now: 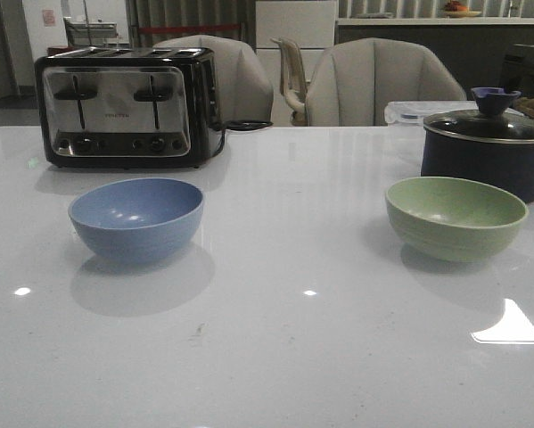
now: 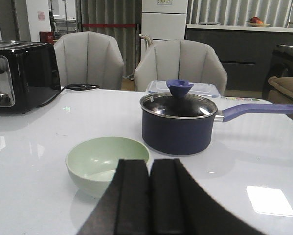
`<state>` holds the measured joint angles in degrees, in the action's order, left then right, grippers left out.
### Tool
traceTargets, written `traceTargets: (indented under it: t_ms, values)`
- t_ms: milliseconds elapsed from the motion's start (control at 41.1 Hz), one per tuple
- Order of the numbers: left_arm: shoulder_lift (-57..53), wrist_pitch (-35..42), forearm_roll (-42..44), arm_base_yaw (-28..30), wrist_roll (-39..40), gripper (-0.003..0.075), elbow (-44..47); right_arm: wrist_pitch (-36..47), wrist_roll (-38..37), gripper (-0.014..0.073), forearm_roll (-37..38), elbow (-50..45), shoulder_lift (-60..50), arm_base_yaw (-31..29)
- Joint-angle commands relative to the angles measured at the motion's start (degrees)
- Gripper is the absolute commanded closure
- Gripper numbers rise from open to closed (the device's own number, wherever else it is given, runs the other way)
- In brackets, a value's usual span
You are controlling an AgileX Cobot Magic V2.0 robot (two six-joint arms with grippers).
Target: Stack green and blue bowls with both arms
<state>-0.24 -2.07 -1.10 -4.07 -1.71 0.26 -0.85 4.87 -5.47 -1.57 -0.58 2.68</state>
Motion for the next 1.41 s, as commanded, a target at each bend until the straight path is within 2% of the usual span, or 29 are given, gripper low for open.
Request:
traceTargets:
  t_ms: [0, 729, 851, 1094, 1216, 1386]
  values:
    - [-1.2, 5.0, -0.3, 0.1, 0.4, 0.0617, 1.2, 5.0, 0.1, 0.0559, 0.0, 0.0, -1.2, -0.4]
    - [-1.2, 5.1, -0.3, 0.1, 0.4, 0.0617, 1.1, 6.0, 0.1, 0.0559, 0.0, 0.1, -1.2, -0.4]
    - [-1.2, 9.8, -0.4, 0.1, 0.4, 0.0617, 0.2, 5.7, 0.1, 0.0559, 0.0, 2.4, -1.2, -0.4]
    - [-0.9, 6.8, -0.4, 0.1, 0.4, 0.0617, -12.7, -2.6, 0.1, 0.0559, 0.3, 16.0, -0.6, -0.4]
    - [1.1, 1.4, -0.4, 0.1, 0.4, 0.0617, -21.4, -6.1, 0.1, 0.0559, 1.6, 23.3, 3.1, -0.4]
    - [9.7, -11.4, -0.5, 0.1, 0.4, 0.0617, -34.0, -10.3, 0.1, 0.0559, 1.6, 32.0, 11.8, -0.4]
